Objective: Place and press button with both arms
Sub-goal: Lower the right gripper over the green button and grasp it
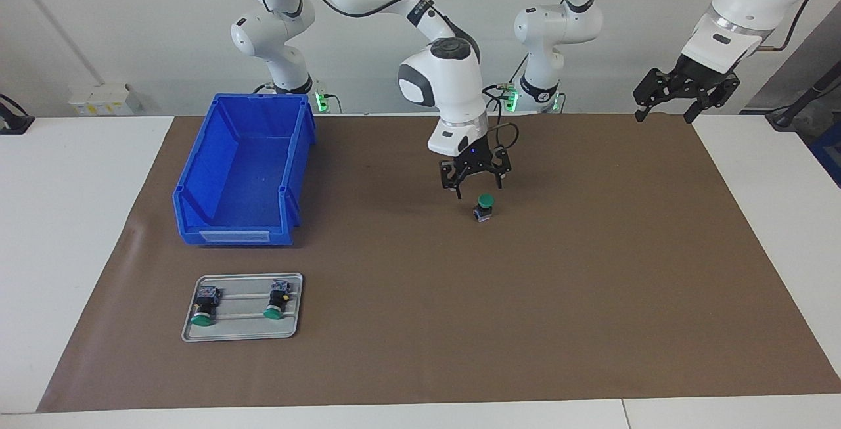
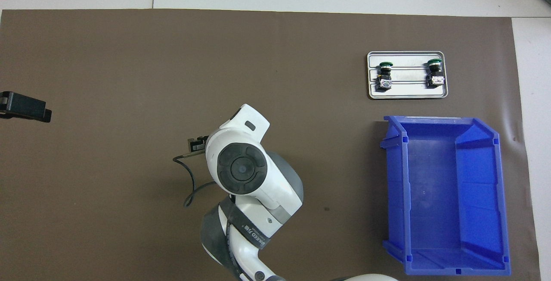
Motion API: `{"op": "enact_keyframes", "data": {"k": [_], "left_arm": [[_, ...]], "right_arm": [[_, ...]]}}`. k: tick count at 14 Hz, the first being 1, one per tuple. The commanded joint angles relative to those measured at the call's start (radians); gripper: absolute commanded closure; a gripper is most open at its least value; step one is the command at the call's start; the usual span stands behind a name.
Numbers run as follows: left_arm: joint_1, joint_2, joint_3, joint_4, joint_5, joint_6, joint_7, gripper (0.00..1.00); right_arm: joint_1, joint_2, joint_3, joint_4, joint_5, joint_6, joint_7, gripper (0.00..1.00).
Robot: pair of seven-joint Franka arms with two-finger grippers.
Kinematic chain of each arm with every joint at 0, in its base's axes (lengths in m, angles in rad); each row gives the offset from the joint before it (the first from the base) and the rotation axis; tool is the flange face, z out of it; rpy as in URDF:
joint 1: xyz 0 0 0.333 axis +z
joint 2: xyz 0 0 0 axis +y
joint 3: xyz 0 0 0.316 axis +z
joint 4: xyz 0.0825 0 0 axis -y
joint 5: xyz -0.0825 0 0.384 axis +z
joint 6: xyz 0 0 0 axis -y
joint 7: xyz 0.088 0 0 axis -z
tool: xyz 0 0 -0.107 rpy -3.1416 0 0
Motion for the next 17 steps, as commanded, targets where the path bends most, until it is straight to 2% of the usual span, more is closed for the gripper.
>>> {"op": "enact_keyframes", "data": {"k": [1, 3, 5, 12, 17], "left_arm": [[0.011, -0.019, -0.008, -0.020, 0.012, -0.008, 0.003, 0.00], [0.011, -0.019, -0.008, -0.020, 0.012, -0.008, 0.003, 0.00], [0.011, -0.019, -0.008, -0.020, 0.012, -0.008, 0.003, 0.00], [0.011, -0.019, -0.008, -0.020, 0.012, -0.010, 0.003, 0.00], [0.011, -0.019, -0.008, -0.020, 0.012, -0.008, 0.003, 0.00]], "right_arm": [[0.035, 0.074, -0.010, 0.038, -0.080, 0.046, 0.007, 0.00], [0.037, 0.098, -0.008, 0.036, -0.200, 0.054, -0.002, 0.00], [0.037, 0.127, -0.008, 0.035, -0.283, 0.117, -0.006, 0.00], [0.035, 0.130, -0.007, 0.020, -0.299, 0.112, -0.025, 0.00], [0.028, 0.129, -0.005, 0.027, -0.300, 0.112, -0.030, 0.37]]}}
